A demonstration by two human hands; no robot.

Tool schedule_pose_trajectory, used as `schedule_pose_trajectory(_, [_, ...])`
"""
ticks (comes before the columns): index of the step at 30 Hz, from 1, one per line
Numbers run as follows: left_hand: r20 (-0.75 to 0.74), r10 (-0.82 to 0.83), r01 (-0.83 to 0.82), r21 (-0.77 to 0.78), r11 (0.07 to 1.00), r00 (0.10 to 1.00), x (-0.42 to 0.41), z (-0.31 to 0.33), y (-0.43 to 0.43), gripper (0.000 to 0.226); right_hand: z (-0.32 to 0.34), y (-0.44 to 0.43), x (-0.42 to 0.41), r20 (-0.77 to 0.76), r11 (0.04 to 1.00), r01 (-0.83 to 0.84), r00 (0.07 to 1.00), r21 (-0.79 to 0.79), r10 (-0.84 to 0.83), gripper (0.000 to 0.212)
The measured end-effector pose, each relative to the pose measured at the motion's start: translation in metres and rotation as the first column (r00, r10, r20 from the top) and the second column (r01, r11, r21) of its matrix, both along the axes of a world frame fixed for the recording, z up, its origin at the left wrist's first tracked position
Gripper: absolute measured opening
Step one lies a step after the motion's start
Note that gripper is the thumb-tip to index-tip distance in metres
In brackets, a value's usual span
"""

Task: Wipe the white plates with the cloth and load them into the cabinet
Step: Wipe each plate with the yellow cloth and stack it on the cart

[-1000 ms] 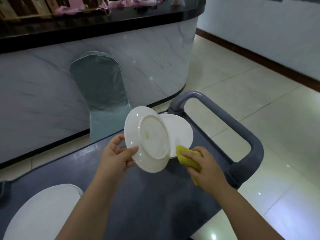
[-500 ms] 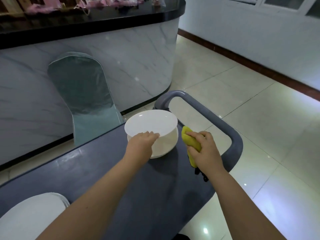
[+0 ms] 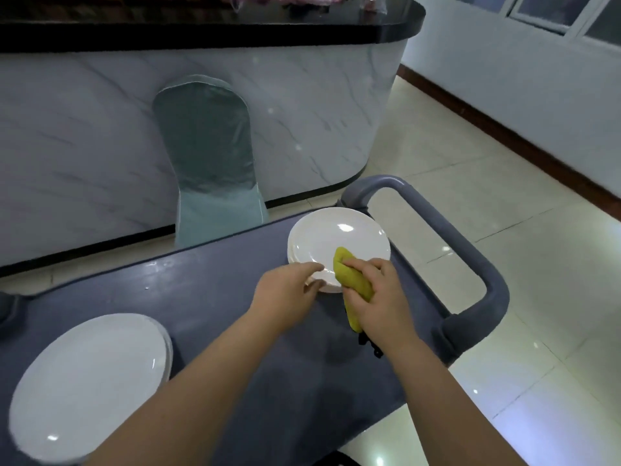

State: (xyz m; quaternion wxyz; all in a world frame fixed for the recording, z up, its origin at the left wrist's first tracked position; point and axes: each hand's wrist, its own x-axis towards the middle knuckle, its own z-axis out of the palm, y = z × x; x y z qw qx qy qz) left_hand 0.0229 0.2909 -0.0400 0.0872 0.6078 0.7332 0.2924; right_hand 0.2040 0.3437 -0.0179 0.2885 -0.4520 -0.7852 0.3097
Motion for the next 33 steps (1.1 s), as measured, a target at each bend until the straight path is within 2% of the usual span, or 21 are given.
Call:
schedule_pose_trajectory(1, [0.072, 0.095, -0.096, 0.014, 0.995, 0.993, -0.011, 0.003, -0.017, 0.027, 0.001, -0.008, -0.016, 0.0, 0.998, -0.063, 0.998, 0.006, 0.063, 0.044])
schedule_pose_trajectory(3, [0.197, 0.234, -0.227, -0.056, 0.972, 0.952, -0.031, 0.001, -0.046, 0.019, 0.002, -0.024, -0.042, 0.006, 0.984, -0.178, 0.984, 0.007, 0.178, 0.045])
schedule_pose_trajectory(6, [0.232, 0.495, -0.451, -0.219, 0.865, 0.837, -0.068, -0.014, -0.108, 0.015, -0.004, -0.055, -0.087, 0.029, 0.934, -0.356, 0.934, -0.022, 0.357, 0.046])
schedule_pose_trajectory(9, [0.209, 0.734, -0.667, -0.311, 0.677, 0.647, -0.1, -0.034, -0.188, 0.016, -0.02, -0.092, -0.128, 0.054, 0.867, -0.492, 0.866, -0.078, 0.496, 0.044])
schedule_pose_trajectory(12, [0.211, 0.897, -0.838, -0.324, 0.438, 0.387, -0.119, -0.05, -0.266, 0.028, -0.039, -0.122, -0.156, 0.03, 0.813, -0.565, 0.818, -0.142, 0.574, 0.043])
schedule_pose_trajectory(14, [0.206, 0.951, -0.886, -0.361, 0.292, 0.23, -0.126, -0.06, -0.307, 0.036, -0.051, -0.135, -0.167, 0.016, 0.786, -0.592, 0.797, -0.177, 0.603, 0.041])
schedule_pose_trajectory(16, [0.17, 0.971, -0.875, -0.43, 0.224, 0.166, -0.128, -0.068, -0.331, 0.04, -0.06, -0.144, -0.175, 0.011, 0.767, -0.607, 0.783, -0.206, 0.622, 0.04])
schedule_pose_trajectory(21, [0.051, 0.944, -0.811, -0.499, 0.306, 0.325, -0.131, -0.074, -0.324, 0.048, -0.07, -0.155, -0.182, 0.01, 0.748, -0.618, 0.769, -0.24, 0.639, 0.041])
schedule_pose_trajectory(24, [0.059, 0.944, -0.781, -0.547, 0.302, 0.324, -0.138, -0.073, -0.316, 0.045, -0.07, -0.159, -0.18, 0.022, 0.755, -0.607, 0.776, -0.246, 0.631, 0.039])
schedule_pose_trajectory(26, [0.201, 0.949, -0.766, -0.56, 0.315, 0.243, -0.142, -0.077, -0.319, 0.044, -0.07, -0.165, -0.178, 0.027, 0.748, -0.611, 0.77, -0.259, 0.638, 0.038])
schedule_pose_trajectory(29, [0.489, 0.872, -0.773, -0.553, 0.311, 0.001, -0.144, -0.085, -0.323, 0.04, -0.073, -0.172, -0.172, 0.045, 0.738, -0.62, 0.756, -0.267, 0.653, 0.037])
schedule_pose_trajectory(30, [0.556, 0.829, -0.778, -0.543, 0.317, -0.05, -0.143, -0.087, -0.324, 0.039, -0.074, -0.173, -0.17, 0.05, 0.738, -0.618, 0.756, -0.27, 0.652, 0.037])
schedule_pose_trajectory(31, [0.613, 0.786, -0.786, -0.523, 0.331, -0.076, -0.141, -0.091, -0.325, 0.039, -0.075, -0.173, -0.168, 0.052, 0.74, -0.613, 0.759, -0.279, 0.649, 0.037])
schedule_pose_trajectory(33, [0.685, 0.726, -0.804, -0.466, 0.368, -0.065, -0.137, -0.098, -0.328, 0.037, -0.076, -0.171, -0.164, 0.044, 0.744, -0.599, 0.769, -0.294, 0.637, 0.039])
